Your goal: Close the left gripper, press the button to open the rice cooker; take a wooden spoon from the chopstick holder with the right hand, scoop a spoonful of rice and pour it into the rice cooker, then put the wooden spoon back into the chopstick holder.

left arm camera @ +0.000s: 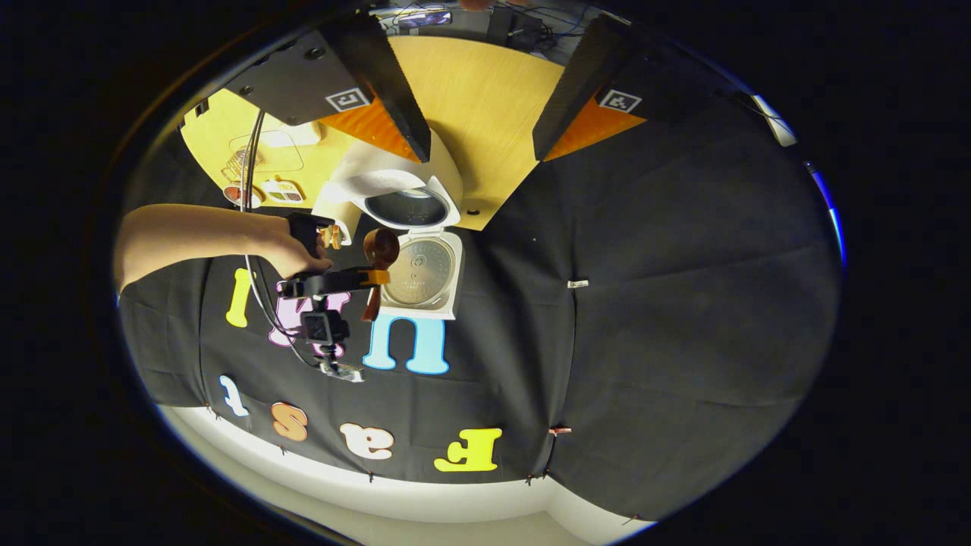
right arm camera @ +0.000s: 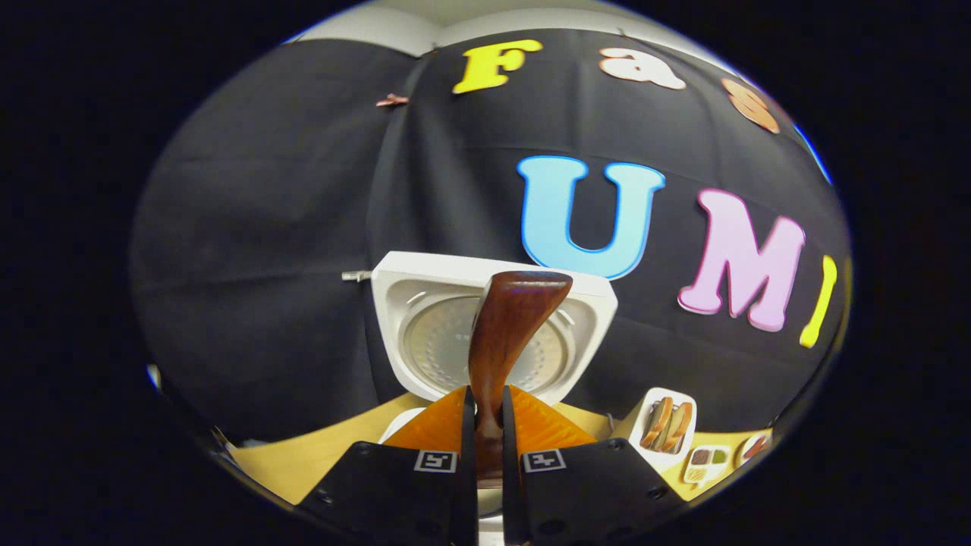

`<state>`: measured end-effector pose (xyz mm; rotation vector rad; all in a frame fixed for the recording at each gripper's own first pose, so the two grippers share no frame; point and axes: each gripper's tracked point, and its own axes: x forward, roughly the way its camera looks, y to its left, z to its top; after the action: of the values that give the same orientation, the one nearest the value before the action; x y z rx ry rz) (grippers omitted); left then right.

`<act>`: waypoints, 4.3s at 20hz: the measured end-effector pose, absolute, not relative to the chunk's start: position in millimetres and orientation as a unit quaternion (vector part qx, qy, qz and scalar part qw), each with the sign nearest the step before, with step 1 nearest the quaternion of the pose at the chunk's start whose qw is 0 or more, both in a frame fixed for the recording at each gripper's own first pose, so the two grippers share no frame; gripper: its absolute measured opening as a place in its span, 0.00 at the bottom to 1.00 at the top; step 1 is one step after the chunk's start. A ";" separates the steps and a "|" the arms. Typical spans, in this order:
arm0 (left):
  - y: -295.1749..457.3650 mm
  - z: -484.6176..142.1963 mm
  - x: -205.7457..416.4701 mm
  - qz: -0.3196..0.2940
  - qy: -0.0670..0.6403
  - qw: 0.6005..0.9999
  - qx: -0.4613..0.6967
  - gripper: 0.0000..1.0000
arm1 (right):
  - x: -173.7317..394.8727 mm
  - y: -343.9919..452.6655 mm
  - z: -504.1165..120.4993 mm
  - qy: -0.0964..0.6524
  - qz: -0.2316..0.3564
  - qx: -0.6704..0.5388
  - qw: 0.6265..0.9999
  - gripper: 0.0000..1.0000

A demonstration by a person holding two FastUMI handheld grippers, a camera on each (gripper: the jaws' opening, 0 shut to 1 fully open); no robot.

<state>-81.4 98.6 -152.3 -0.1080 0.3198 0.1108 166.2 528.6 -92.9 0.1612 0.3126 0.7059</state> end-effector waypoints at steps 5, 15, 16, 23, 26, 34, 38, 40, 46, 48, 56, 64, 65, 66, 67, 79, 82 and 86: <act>78.8 -141.7 -77.7 0.047 0.150 0.986 -0.055 0.94 | 156.6 438.9 -57.8 0.142 0.316 0.202 0.916 0.17; 17.3 -112.5 -65.2 0.023 0.131 0.991 -0.035 0.94 | 153.1 205.1 -63.5 0.119 0.229 0.246 0.934 0.17; 9.6 -111.2 -62.5 0.019 0.129 0.991 -0.035 0.94 | 154.1 182.2 -68.0 0.119 0.216 0.247 0.937 0.17; -39.3 -100.9 -44.4 0.004 0.126 0.991 -0.031 0.94 | 168.1 55.3 -145.0 0.144 0.146 0.199 0.958 0.17; -55.3 -94.8 -39.4 0.008 0.126 0.992 -0.027 0.94 | 168.3 21.8 -206.0 0.184 0.130 0.176 0.958 0.17; -93.8 -95.3 -45.1 0.040 0.137 0.990 -0.016 0.94 | 176.2 9.4 -339.2 0.266 0.106 0.198 0.938 0.17; -107.9 -97.4 -53.6 0.056 0.145 0.988 -0.009 0.94 | 176.7 22.0 -377.2 0.295 0.117 0.216 0.923 0.17; -114.0 -101.2 -58.4 0.065 0.148 0.987 -0.013 0.94 | 174.3 28.6 -388.5 0.308 0.127 0.213 0.918 0.17; -115.4 -91.8 -73.4 0.083 0.154 0.985 0.002 0.94 | 168.6 36.8 -416.2 0.345 0.124 0.231 0.901 0.19; -111.4 -86.4 -75.2 0.091 0.153 0.984 0.011 0.93 | 170.3 32.1 -418.2 0.346 0.118 0.240 0.899 0.18; -127.3 -26.6 -62.4 0.103 0.084 0.991 0.011 0.94 | 147.8 -1.5 -400.5 0.342 0.102 0.270 0.894 0.93; -127.6 47.0 -0.6 0.104 -0.035 0.994 0.005 0.94 | 96.3 -55.6 -329.0 0.265 0.104 0.197 0.938 0.99; -121.7 60.5 11.0 0.104 -0.051 0.993 0.005 0.94 | 89.7 -60.3 -311.3 0.250 0.105 0.190 0.944 0.99; -118.4 76.7 22.2 0.100 -0.072 0.992 0.003 0.94 | 82.0 -65.0 -295.1 0.236 0.106 0.182 0.949 0.98; -116.5 93.3 35.6 0.094 -0.092 0.991 0.005 0.94 | 75.4 -69.9 -279.5 0.222 0.103 0.175 0.954 0.98; -36.2 139.7 244.2 0.040 -0.105 0.993 -0.018 0.98 | -11.6 -61.4 -160.1 0.167 0.023 0.109 0.980 0.98; -25.2 118.8 290.4 0.019 -0.075 0.997 -0.015 0.95 | -32.1 -47.4 -139.0 0.161 0.006 0.094 0.982 0.98; -11.9 82.3 340.3 0.007 -0.045 0.999 -0.021 0.95 | -56.7 -30.0 -118.6 0.155 -0.024 0.082 0.984 0.98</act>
<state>340.3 -11.9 82.3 -0.0411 -0.0901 0.0141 -56.7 -30.0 -118.6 0.1643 0.3120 -0.0486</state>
